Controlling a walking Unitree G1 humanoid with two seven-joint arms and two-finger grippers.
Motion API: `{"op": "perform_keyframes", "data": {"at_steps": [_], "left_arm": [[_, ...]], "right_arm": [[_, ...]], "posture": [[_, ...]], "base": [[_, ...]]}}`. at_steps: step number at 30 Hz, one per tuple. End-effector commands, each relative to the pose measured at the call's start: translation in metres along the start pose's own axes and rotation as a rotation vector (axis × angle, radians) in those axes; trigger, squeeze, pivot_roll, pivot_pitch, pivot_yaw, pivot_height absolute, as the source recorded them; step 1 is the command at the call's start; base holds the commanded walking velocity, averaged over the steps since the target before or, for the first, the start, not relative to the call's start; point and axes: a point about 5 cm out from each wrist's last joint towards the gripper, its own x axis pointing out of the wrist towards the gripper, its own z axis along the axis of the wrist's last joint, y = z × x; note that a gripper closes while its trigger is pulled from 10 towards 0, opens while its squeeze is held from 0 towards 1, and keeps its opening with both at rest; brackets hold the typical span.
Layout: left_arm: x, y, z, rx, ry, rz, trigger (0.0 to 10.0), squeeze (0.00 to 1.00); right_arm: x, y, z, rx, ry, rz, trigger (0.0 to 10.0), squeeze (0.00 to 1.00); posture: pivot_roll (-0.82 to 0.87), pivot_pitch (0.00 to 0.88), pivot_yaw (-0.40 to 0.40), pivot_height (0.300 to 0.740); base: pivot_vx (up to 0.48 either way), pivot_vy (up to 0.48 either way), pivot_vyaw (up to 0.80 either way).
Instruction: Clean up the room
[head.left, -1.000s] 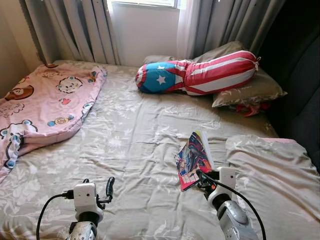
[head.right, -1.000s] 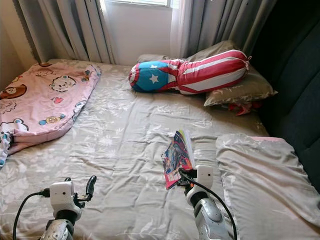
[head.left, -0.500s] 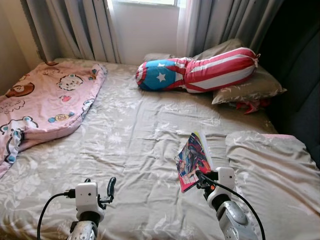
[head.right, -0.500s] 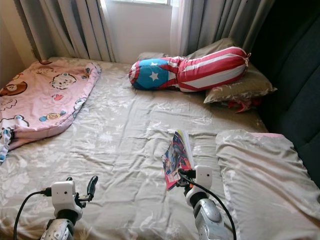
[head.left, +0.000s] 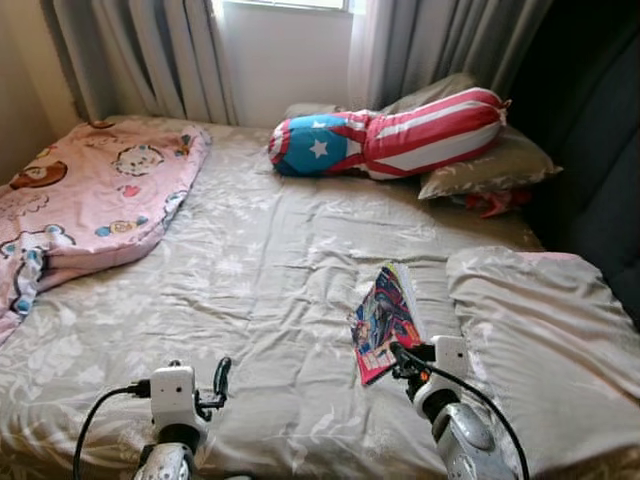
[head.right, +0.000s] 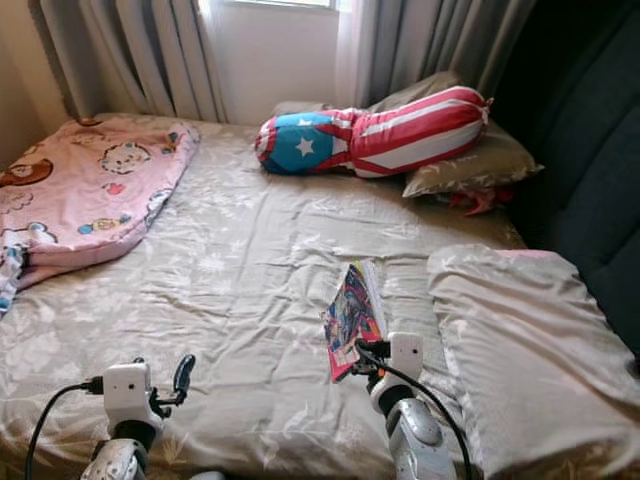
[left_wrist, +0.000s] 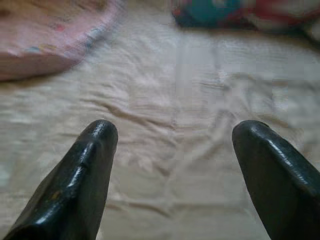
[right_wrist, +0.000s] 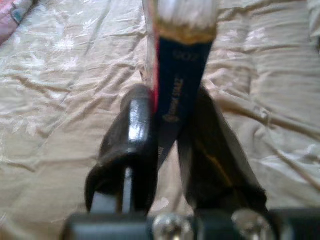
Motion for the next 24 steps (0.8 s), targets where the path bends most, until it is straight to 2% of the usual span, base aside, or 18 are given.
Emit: {"op": "perform_keyframes", "data": {"at_steps": [1, 12, 16, 19, 24], "left_arm": [[-0.0059, 0.0010, -0.0071, 0.004, 0.036, 0.005, 10.0, 0.00], [-0.0055, -0.0012, -0.0053, 0.001, 0.036, -0.005, 10.0, 0.00], [-0.0046, -0.0027, -0.0039, -0.006, 0.031, -0.018, 10.0, 0.00], [-0.0040, -0.0031, -0.0028, -0.006, 0.027, -0.021, 10.0, 0.00], [-0.0036, -0.0032, -0.0022, -0.004, 0.030, -0.024, 10.0, 0.00]], "right_arm": [[0.0063, 0.0057, 0.0135, -0.007, -0.047, 0.026, 10.0, 0.00], [0.0072, 0.0072, 0.0121, -0.001, -0.037, 0.033, 10.0, 0.00], [0.0093, 0.0071, 0.0098, -0.021, 0.003, 0.026, 10.0, 0.00], [0.0093, 0.0084, 0.0109, -0.014, -0.015, 0.034, 10.0, 0.00], [0.0084, 0.0079, 0.0134, 0.008, -0.047, 0.024, 10.0, 0.00]], "posture": [[0.05, 0.012, -0.070, 0.669], [0.06, 0.016, -0.070, 0.669], [0.06, 0.017, -0.068, 0.669], [0.06, 0.019, -0.067, 0.649], [0.06, 0.021, -0.065, 0.649]], "base": [[0.000, 0.000, 0.00], [0.000, 0.000, 0.00], [0.000, 0.000, 0.00], [0.000, 0.000, 0.00], [0.000, 0.000, 0.00]]}}
